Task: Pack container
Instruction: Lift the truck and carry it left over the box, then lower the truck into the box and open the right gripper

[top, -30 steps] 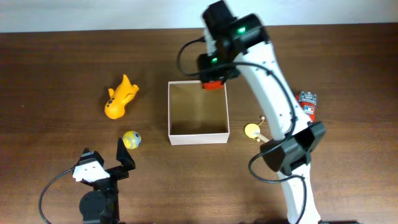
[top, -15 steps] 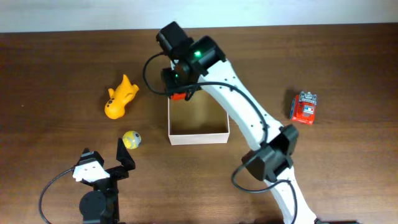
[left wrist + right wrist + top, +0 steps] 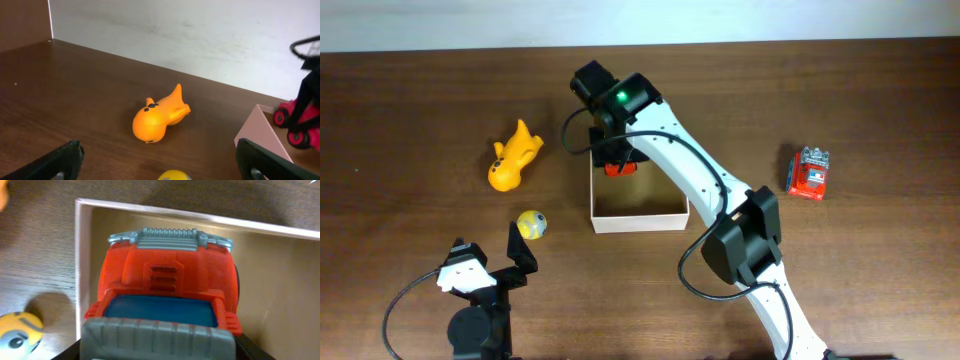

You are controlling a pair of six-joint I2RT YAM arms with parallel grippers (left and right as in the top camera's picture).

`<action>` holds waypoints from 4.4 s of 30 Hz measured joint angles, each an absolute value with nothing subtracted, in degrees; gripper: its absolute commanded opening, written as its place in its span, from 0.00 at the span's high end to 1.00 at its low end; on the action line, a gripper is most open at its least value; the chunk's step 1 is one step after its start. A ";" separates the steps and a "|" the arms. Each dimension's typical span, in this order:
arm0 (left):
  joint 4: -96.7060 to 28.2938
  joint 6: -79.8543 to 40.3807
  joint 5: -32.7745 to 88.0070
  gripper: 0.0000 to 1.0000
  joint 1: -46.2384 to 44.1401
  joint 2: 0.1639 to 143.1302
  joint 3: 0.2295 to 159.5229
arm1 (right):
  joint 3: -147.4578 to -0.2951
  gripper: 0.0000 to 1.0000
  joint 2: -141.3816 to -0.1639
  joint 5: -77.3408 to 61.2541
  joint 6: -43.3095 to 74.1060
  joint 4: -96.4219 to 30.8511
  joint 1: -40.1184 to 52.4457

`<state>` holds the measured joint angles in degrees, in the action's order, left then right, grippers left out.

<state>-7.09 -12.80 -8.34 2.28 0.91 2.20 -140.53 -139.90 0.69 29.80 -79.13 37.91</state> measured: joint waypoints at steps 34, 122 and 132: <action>-7.09 -12.80 -8.32 0.01 2.28 0.91 2.20 | -131.98 0.27 -139.90 0.91 35.59 -67.57 37.91; -7.09 -12.80 -8.34 0.01 2.28 0.91 2.20 | -123.11 0.57 -136.20 0.97 29.12 -72.40 37.91; -7.09 -12.80 -8.34 0.01 2.28 0.91 2.20 | -128.68 0.51 -136.20 0.40 25.15 -74.15 37.91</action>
